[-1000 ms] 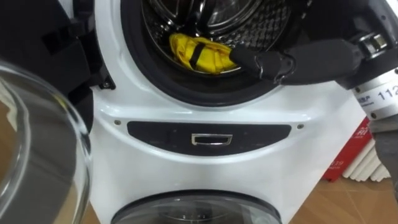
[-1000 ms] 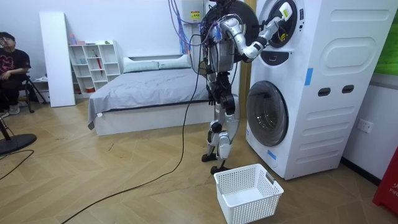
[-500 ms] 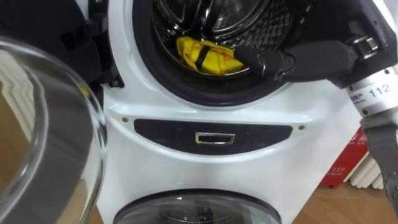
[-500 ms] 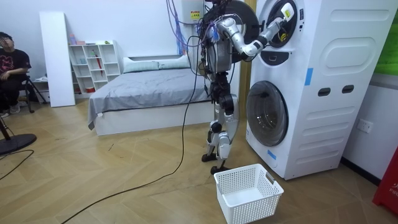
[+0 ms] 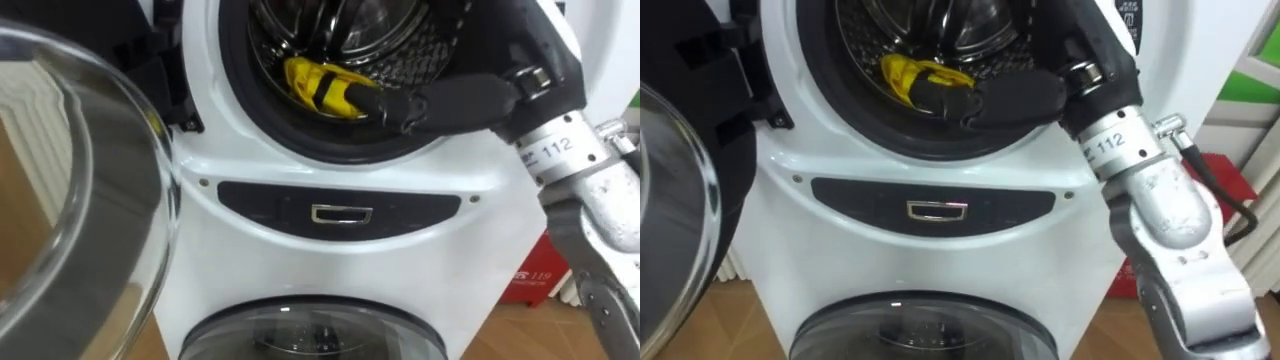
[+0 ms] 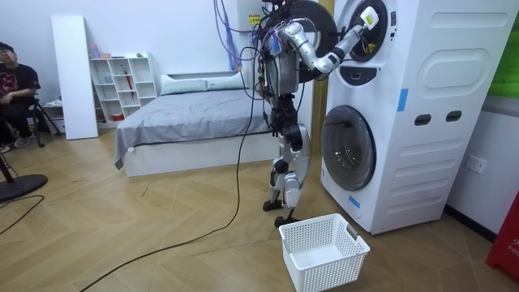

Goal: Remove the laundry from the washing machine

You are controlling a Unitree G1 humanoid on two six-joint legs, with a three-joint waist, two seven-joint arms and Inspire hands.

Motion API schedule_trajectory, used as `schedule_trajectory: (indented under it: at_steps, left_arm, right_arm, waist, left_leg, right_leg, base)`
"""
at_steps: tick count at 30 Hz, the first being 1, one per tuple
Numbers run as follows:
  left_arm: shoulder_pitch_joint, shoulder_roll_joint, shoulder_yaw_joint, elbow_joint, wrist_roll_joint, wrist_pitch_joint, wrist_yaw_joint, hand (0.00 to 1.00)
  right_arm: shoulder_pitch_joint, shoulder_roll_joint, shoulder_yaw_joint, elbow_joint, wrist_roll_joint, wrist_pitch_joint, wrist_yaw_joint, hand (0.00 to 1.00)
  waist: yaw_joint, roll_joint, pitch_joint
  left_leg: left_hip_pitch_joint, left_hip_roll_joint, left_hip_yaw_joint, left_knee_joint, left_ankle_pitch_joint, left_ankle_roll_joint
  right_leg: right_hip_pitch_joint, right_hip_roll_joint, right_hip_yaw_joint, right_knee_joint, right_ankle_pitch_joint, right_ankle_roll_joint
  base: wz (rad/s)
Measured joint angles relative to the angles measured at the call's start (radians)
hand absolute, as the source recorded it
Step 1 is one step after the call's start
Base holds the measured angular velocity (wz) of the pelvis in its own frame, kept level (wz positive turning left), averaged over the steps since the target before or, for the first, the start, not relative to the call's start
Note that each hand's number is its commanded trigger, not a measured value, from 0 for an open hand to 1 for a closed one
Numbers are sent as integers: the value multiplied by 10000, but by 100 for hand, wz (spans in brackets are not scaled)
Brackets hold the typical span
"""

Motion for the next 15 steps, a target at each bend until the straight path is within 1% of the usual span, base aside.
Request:
schedule_trajectory:
  at_steps: [1,2,3,4,5,6,7,8,9,10,12,15]
  left_arm:
    - [-12,2,-88,0,5,9,-2,0]
    - [-38,2,-96,0,6,19,-5,0]
    - [-108,5,-97,-1,5,41,-9,0]
    - [-201,5,-95,-1,4,70,-52,0]
    - [-245,5,-94,-1,5,74,-100,0]
    - [-319,4,-87,0,6,79,-201,0]
    - [-344,4,-75,1,6,80,-239,0]
    - [-312,4,-75,28,6,93,-255,0]
    - [-308,22,-43,106,7,166,-277,0]
    - [-334,69,-30,121,7,172,-279,0]
    - [-428,70,19,126,-10,134,-279,0]
    - [-548,70,14,126,-10,62,-277,0]
  right_arm:
    - [-78,-19,221,0,-476,300,44,0]
    - [-89,-42,407,8,-733,516,109,0]
    - [-92,-44,892,135,-1289,1016,272,0]
    - [-87,-32,1503,258,-1778,1516,569,0]
    - [-86,-29,1814,288,-2012,1740,769,0]
    - [-87,-11,2275,299,-2376,2056,1193,0]
    - [-81,40,2444,254,-2850,2136,1368,0]
    - [-84,42,2312,162,-2997,2139,1404,0]
    - [-94,-61,2129,-4,-3255,2155,1531,0]
    - [-118,-74,2042,-20,-3415,2167,1665,0]
    - [-138,-26,2132,-42,-3569,2190,1849,0]
    - [-137,-44,2148,-130,-3548,2238,1958,0]
  waist:
    - [38,-22,-12]
    - [88,-35,-15]
    - [196,-112,-37]
    - [321,-196,-33]
    - [407,-230,-31]
    - [530,-298,-71]
    - [677,-322,-79]
    - [688,-313,-78]
    - [715,-292,-73]
    - [717,-296,-73]
    - [748,-289,-67]
    - [702,-273,-54]
  left_leg:
    - [-12,2,0,-4,11,13]
    - [-23,3,-1,-12,17,21]
    - [-78,6,-42,-12,37,11]
    - [-162,6,-109,9,82,-64]
    - [-199,6,-135,10,87,-71]
    - [-318,0,-175,18,86,-72]
    - [-401,-19,-243,17,86,-69]
    - [-408,-30,-274,17,87,-67]
    - [-397,-41,-311,6,84,-59]
    - [-370,-41,-310,-36,82,-54]
    - [-273,-46,-241,-174,104,-32]
    - [-173,-58,-186,-223,112,-20]
  right_leg:
    - [-22,-2,0,16,4,-13]
    - [-40,-1,-2,20,11,-29]
    - [-81,1,-34,12,25,-54]
    - [-114,3,-95,-22,52,-88]
    - [-138,2,-119,-37,64,-99]
    - [-217,-2,-153,-44,107,-170]
    - [-264,-9,-178,-57,143,-196]
    - [-261,-17,-189,-61,149,-186]
    - [-241,-26,-205,-63,139,-168]
    - [-227,-21,-200,-58,138,-167]
    - [-205,-18,-157,-70,135,-162]
    - [-160,-16,-115,-119,115,-129]
  base:
    - [0]
    - [0]
    - [9]
    - [12]
    - [13]
    - [14]
    - [14]
    - [12]
    - [4]
    - [0]
    - [-7]
    - [-5]
